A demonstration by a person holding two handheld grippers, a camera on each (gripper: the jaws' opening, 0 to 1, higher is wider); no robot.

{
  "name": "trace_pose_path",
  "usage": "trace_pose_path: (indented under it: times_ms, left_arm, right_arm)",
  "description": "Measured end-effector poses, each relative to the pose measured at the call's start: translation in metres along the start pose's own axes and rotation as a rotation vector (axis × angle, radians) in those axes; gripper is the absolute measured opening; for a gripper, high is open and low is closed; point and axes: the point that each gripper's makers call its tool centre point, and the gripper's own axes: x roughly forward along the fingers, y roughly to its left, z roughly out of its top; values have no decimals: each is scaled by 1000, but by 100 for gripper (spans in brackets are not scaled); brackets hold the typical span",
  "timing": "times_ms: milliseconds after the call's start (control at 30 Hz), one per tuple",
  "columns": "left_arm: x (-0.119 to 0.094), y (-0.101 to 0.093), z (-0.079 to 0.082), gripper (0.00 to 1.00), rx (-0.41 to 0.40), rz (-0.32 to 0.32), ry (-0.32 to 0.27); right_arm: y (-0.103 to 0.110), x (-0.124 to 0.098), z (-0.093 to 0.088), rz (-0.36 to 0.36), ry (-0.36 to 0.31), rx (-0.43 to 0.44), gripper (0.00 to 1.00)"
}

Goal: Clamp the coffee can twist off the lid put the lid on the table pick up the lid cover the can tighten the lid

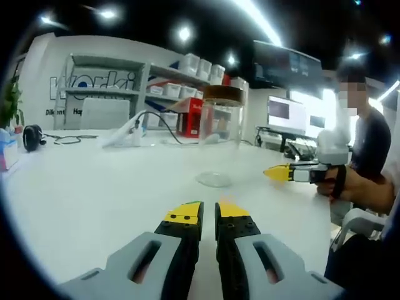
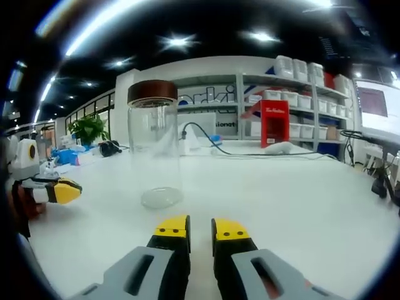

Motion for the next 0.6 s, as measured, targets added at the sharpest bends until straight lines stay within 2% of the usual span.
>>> trace_pose_path:
  times_ms: [100,233,333,467,600]
  left_arm:
    - [1,0,-2,0,4,2,5]
    - [2,-4,-7,0,49,-2,24]
    - [1,-3,-6,0,49,-1,17]
    - [1,-5,-7,0,61,-8,19]
    - [0,-3,-3,0,38,-1,2]
  right_arm:
    - [-1,1,0,-3,1,-6,8]
    - [-3,2,-4,-11,11,-11,6]
    - [-7,3,-4,-23,11,23,5]
    - [-9,3,-4,-36,11,15,0]
    - [-12,3,-4,-53,13,4,0]
